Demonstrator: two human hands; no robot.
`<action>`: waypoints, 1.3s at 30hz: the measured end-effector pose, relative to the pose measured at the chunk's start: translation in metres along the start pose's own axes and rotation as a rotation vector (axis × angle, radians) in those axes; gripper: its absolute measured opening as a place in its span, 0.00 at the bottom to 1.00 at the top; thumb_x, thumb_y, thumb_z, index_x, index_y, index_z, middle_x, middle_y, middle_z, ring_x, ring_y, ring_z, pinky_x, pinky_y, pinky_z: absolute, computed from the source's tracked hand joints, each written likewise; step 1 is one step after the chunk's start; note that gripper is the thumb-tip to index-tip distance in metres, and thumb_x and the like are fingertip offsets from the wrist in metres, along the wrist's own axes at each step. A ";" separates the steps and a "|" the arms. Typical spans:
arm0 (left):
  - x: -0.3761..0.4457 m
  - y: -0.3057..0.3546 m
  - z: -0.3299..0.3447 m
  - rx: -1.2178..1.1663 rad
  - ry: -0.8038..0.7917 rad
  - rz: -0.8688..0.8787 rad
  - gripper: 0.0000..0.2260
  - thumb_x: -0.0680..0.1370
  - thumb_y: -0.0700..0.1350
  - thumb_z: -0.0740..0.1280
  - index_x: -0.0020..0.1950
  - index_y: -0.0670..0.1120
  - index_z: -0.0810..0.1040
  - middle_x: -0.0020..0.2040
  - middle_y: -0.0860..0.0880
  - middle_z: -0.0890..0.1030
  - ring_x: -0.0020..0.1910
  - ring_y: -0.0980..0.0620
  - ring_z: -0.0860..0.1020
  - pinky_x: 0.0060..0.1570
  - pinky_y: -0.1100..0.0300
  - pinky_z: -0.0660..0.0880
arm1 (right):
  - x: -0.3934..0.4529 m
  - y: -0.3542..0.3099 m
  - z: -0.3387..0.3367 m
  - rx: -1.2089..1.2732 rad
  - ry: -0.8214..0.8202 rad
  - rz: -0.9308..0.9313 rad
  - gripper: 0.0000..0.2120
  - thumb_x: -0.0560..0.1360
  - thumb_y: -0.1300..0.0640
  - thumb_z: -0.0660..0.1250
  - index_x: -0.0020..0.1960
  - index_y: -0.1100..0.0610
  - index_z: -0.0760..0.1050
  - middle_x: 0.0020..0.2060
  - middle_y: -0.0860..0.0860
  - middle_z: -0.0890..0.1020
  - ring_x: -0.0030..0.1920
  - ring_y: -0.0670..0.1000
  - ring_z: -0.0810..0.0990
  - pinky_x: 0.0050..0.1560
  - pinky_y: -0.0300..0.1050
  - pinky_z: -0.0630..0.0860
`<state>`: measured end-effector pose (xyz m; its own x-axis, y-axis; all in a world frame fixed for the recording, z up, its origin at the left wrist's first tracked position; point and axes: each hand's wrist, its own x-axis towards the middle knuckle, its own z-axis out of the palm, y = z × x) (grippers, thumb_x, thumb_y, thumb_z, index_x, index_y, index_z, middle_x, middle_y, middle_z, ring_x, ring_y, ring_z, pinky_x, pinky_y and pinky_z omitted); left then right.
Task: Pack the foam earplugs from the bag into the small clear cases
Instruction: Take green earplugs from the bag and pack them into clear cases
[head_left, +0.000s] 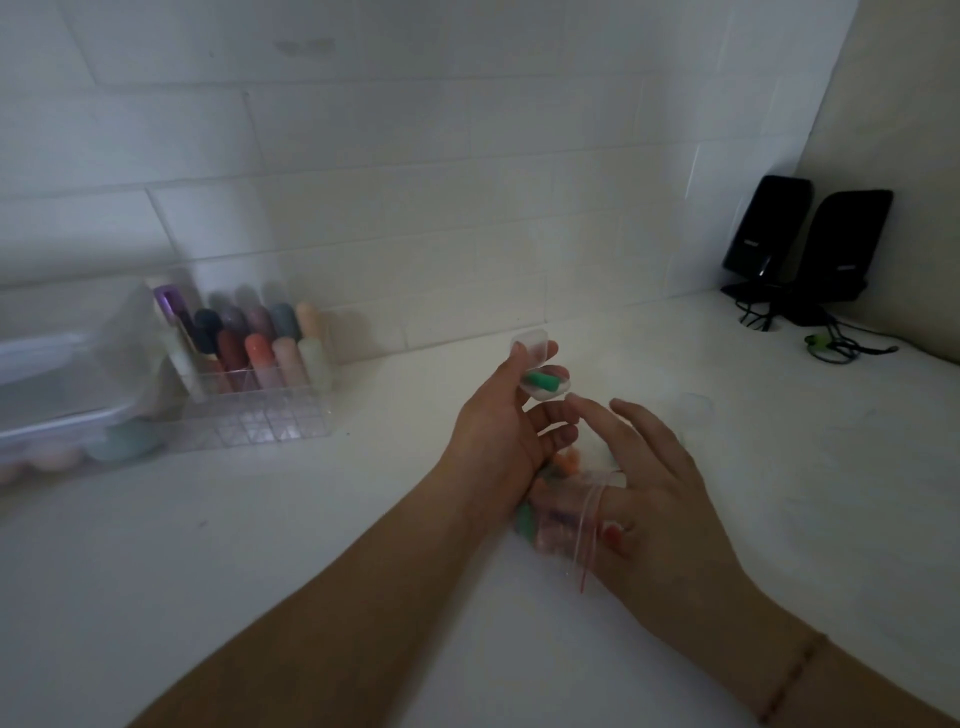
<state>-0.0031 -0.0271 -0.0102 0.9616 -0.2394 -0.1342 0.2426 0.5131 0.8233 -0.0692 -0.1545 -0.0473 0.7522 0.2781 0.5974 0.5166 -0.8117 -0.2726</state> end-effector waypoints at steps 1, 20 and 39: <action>0.000 -0.001 0.000 0.001 0.004 -0.002 0.18 0.80 0.57 0.60 0.59 0.47 0.80 0.48 0.50 0.78 0.31 0.53 0.76 0.36 0.56 0.69 | -0.001 0.000 0.002 -0.025 -0.025 -0.004 0.12 0.70 0.38 0.63 0.50 0.35 0.80 0.72 0.50 0.69 0.71 0.62 0.65 0.62 0.66 0.69; -0.003 -0.002 0.007 -0.090 0.045 0.014 0.18 0.80 0.56 0.61 0.61 0.45 0.79 0.46 0.49 0.79 0.32 0.53 0.72 0.35 0.59 0.72 | -0.002 -0.003 0.008 0.038 -0.054 -0.044 0.10 0.67 0.38 0.65 0.42 0.39 0.82 0.71 0.48 0.69 0.72 0.59 0.63 0.66 0.62 0.67; 0.001 0.003 0.002 -0.098 0.013 0.053 0.18 0.82 0.56 0.58 0.60 0.45 0.78 0.42 0.48 0.77 0.33 0.51 0.72 0.35 0.57 0.70 | 0.002 0.015 -0.074 0.081 -0.254 -0.090 0.09 0.66 0.36 0.67 0.43 0.37 0.76 0.66 0.34 0.71 0.72 0.47 0.62 0.66 0.48 0.66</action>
<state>-0.0019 -0.0277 -0.0070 0.9748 -0.1994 -0.1001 0.2026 0.6031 0.7715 -0.0901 -0.2036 0.0058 0.7749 0.4751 0.4168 0.6092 -0.7371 -0.2925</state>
